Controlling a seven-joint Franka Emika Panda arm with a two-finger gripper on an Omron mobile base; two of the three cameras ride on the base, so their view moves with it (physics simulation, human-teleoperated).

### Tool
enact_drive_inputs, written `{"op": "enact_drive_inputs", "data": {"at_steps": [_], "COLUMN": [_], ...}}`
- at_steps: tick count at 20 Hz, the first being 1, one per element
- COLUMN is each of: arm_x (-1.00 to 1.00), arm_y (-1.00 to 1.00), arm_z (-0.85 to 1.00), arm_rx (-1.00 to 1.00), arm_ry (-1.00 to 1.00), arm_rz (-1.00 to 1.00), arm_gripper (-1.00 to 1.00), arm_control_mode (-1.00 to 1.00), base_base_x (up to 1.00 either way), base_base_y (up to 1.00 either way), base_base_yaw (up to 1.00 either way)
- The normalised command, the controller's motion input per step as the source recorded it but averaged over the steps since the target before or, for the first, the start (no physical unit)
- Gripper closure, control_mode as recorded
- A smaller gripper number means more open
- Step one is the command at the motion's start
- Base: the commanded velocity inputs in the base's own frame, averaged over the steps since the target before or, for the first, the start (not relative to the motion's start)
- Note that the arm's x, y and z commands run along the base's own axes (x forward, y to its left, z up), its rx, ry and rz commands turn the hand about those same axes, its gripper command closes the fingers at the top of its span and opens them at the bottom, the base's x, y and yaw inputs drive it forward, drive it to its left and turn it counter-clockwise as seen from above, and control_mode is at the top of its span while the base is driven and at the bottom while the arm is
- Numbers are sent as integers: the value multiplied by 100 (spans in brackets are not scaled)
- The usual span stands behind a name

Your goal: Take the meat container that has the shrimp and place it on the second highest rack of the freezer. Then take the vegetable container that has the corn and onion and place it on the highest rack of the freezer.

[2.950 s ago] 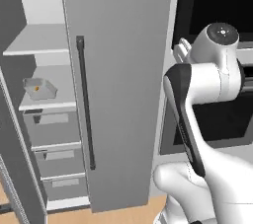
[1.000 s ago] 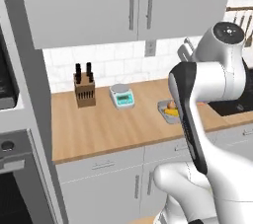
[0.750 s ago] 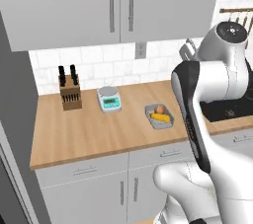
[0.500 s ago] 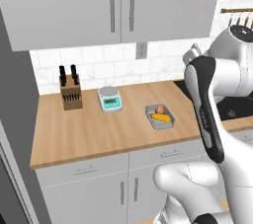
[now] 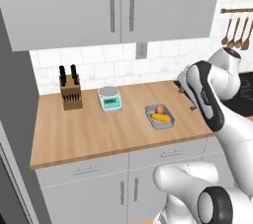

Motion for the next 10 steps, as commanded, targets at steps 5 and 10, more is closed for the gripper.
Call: {"op": "enact_drive_inputs", "data": {"at_steps": [5, 10], "arm_x": [24, 0], "arm_y": [-10, -10], "arm_z": [-100, -100], "arm_rx": [0, 0], "arm_ry": [0, -2], "arm_rz": [7, 1], "arm_gripper": [-100, -100], "arm_control_mode": [-100, -100], "base_base_x": [0, 0], "base_base_y": [0, 0], "base_base_yaw": [0, 0]}}
